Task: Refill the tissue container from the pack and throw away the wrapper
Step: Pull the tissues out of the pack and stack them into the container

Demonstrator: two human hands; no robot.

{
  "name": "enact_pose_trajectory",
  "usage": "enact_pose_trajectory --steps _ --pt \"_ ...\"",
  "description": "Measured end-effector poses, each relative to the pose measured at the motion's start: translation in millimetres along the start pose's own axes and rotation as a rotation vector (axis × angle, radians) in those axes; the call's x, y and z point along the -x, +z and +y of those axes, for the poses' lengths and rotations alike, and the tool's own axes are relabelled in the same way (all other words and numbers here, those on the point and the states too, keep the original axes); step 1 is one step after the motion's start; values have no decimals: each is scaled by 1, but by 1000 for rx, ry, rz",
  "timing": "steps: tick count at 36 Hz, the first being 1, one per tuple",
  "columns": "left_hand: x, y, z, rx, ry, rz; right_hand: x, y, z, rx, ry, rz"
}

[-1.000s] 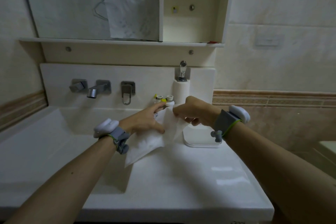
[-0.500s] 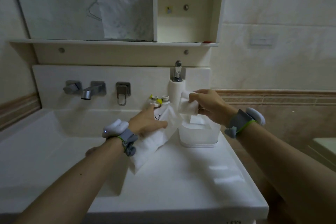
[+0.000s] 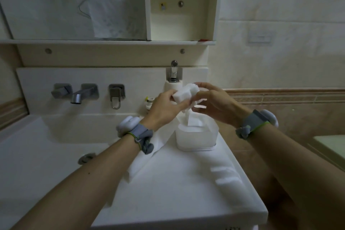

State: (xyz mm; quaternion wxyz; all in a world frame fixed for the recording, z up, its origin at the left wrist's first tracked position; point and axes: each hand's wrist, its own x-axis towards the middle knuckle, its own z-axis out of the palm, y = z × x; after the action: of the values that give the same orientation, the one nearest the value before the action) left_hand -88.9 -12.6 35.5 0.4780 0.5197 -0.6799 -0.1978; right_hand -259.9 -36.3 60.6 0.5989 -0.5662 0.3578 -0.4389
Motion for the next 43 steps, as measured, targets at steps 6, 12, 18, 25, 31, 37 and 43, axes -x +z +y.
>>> enact_pose_trajectory --steps 6,12,18,25,31,37,43 --pt "-7 6 0 61 -24 -26 -1 -11 -3 549 -65 14" --pt "-17 12 -7 -187 64 44 -7 -11 -7 1280 -336 42" --pt "-18 13 -17 -577 149 17 -23 -21 4 1411 -335 125" --pt "-16 10 -28 -773 -8 -203 -35 -39 33 1579 -97 52" --pt "-12 15 -34 -821 2 -312 -43 -40 45 1692 -137 72" --pt "-12 19 -35 -829 9 -329 -45 -44 48 1861 -226 150" --pt "-13 18 -39 -812 17 -327 -44 -34 53 1893 -294 114"
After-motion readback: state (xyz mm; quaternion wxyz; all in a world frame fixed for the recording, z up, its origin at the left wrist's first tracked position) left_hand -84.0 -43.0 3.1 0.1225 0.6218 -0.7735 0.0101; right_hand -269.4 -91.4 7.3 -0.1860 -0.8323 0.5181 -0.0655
